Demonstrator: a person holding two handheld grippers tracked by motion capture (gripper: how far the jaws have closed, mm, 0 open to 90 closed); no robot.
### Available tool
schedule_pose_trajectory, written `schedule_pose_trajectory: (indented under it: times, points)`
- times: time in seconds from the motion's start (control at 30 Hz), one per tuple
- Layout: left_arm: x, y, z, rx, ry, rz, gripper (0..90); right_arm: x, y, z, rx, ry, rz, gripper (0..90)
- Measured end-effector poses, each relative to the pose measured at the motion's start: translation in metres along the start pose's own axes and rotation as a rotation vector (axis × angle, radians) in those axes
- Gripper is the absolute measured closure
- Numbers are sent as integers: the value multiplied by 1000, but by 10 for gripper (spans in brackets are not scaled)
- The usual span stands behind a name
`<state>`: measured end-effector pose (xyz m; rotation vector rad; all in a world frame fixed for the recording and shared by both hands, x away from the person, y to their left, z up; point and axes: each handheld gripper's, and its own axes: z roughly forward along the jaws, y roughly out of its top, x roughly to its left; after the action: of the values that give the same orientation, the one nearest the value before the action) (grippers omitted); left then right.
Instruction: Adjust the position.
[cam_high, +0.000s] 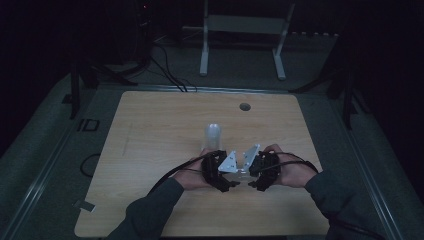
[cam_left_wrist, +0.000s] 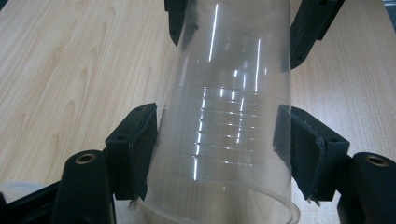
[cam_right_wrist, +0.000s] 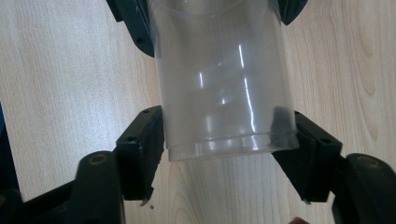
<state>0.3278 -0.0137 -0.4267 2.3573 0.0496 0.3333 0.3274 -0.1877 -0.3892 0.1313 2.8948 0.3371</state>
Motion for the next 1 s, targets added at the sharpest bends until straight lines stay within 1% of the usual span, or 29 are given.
schedule_pose_trajectory:
  times: [0.13,0.3,0.43,0.63,0.7,0.73,0.77,0.87,0.9,1.0]
  points:
    - [-1,0,0,2,-1,5,313,0,0,0,0,-2,-3,399]
    - [-1,1,1,4,5,10,308,0,-1,-1,-3,-9,-3,413]
    - [-2,1,1,4,16,10,281,0,-2,-1,-9,-11,-2,414]
    - [-2,2,0,0,18,-8,244,0,-4,0,-6,-15,6,414]
    - [-2,3,-2,-7,19,-15,230,0,-5,1,-4,-17,17,414]
    - [-2,3,-2,-18,12,-27,225,-1,-6,1,-2,-20,21,414]
    - [-1,4,-4,-25,11,-30,221,-1,-6,1,-1,-22,25,414]
    - [-1,5,-7,-45,18,-36,219,-2,-8,1,-7,-27,32,414]
    - [-1,6,-8,-47,22,-34,219,-2,-8,1,-5,-30,35,414]
    - [0,6,-10,-53,34,-44,227,-3,-11,1,-2,-39,52,414]
